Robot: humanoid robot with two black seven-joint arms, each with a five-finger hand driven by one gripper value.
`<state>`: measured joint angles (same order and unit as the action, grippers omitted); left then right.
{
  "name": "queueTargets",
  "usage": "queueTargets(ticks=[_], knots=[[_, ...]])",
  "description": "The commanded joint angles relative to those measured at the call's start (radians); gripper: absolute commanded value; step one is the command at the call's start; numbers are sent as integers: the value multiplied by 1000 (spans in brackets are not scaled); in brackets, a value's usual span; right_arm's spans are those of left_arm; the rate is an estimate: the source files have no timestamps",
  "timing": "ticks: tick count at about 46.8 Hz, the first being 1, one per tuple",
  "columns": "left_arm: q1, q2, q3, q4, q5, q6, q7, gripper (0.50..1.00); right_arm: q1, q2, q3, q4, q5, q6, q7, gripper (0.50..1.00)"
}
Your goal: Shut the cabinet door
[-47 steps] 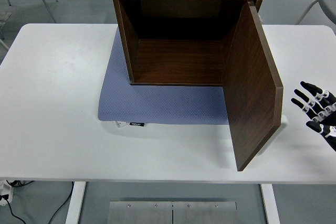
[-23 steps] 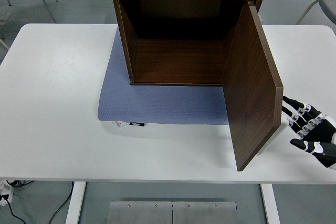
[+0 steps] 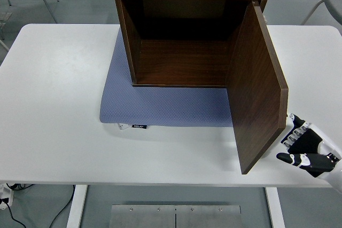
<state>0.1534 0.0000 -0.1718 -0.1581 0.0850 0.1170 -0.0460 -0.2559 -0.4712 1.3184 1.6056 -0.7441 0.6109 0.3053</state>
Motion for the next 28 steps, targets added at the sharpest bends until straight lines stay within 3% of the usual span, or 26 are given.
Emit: queueTargets(ticks=[1,28], knots=[[0,0,0,0,1,0,0,1000,4,11,-11,-1,-9,0,0,1000],[0,0,0,0,-1,0,0,1000,75,46,-102,-1,-41,0,-34,1000]])
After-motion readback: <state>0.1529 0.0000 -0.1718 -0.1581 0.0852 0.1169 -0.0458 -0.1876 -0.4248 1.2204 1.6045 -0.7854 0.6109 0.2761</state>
